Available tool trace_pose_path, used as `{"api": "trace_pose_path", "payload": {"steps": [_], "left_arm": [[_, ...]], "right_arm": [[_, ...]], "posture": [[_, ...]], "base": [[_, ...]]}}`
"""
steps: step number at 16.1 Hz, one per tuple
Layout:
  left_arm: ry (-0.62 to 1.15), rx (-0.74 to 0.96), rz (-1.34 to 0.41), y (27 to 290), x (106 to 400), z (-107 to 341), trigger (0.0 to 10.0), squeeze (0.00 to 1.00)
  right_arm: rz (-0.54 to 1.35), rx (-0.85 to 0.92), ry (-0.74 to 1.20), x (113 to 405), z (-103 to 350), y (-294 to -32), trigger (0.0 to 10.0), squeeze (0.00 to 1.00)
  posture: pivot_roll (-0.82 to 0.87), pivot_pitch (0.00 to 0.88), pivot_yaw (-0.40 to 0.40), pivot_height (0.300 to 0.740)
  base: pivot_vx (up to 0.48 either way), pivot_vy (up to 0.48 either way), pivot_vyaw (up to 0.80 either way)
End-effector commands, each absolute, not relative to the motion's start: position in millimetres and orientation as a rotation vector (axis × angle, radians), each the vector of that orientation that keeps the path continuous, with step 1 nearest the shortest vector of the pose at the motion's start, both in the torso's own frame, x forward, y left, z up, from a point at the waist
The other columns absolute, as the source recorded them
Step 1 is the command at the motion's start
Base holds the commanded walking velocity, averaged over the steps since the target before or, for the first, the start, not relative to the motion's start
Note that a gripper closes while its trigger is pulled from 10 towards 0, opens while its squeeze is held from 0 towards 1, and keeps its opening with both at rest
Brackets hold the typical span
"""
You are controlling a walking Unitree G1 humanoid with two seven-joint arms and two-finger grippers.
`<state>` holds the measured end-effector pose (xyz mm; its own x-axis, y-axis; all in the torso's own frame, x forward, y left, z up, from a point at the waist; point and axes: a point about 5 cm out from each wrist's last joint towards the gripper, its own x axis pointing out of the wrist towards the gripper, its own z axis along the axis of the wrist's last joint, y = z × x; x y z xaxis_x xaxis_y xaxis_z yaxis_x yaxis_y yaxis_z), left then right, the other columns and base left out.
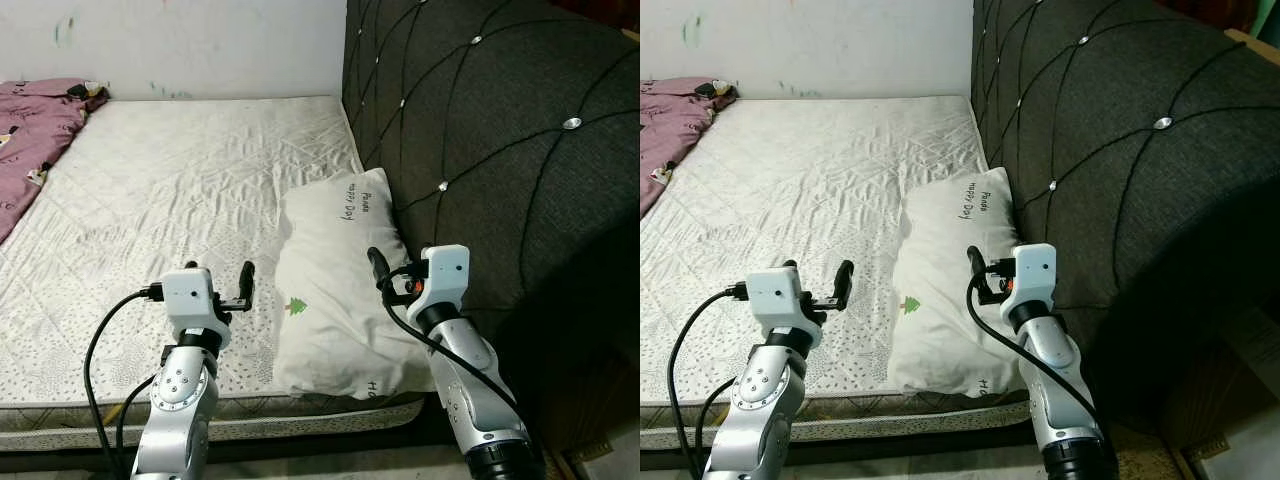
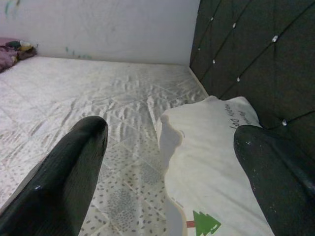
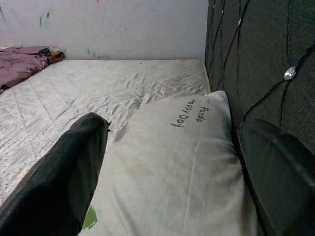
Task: Clean up the room
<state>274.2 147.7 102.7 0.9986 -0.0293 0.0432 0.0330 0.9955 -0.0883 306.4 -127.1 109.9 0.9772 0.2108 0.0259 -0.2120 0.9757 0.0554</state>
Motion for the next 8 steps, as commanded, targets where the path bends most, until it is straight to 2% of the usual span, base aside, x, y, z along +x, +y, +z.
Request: {"api": "trace_pose_path", "payload": {"steps": [1,4,8], "left_arm": [[-0.067,-0.085,-0.033,146.9,274.7,110.7,10.0,0.0],[-0.066,-0.081,-0.033,148.9,273.9,110.4,10.0,0.0],[-0.064,-0.072,-0.023,152.1,273.4,110.1,10.0,0.0]], "right_arm": [[0.198,0.054,-0.007,306.8,107.4,-129.2,10.0,0.0],[0.195,0.054,-0.004,307.3,106.6,-129.6,10.0,0.0],[0.205,0.049,0.003,306.2,105.0,-126.5,10.0,0.0]], "posture": [[0.03,0.074,0.006,0.74],[0.04,0.079,0.006,0.74],[0.04,0.079,0.0,0.74]], "base": [[0.0,0.0,0.0],[0.0,0.0,0.0],[0.0,-0.338,0.0]]}}
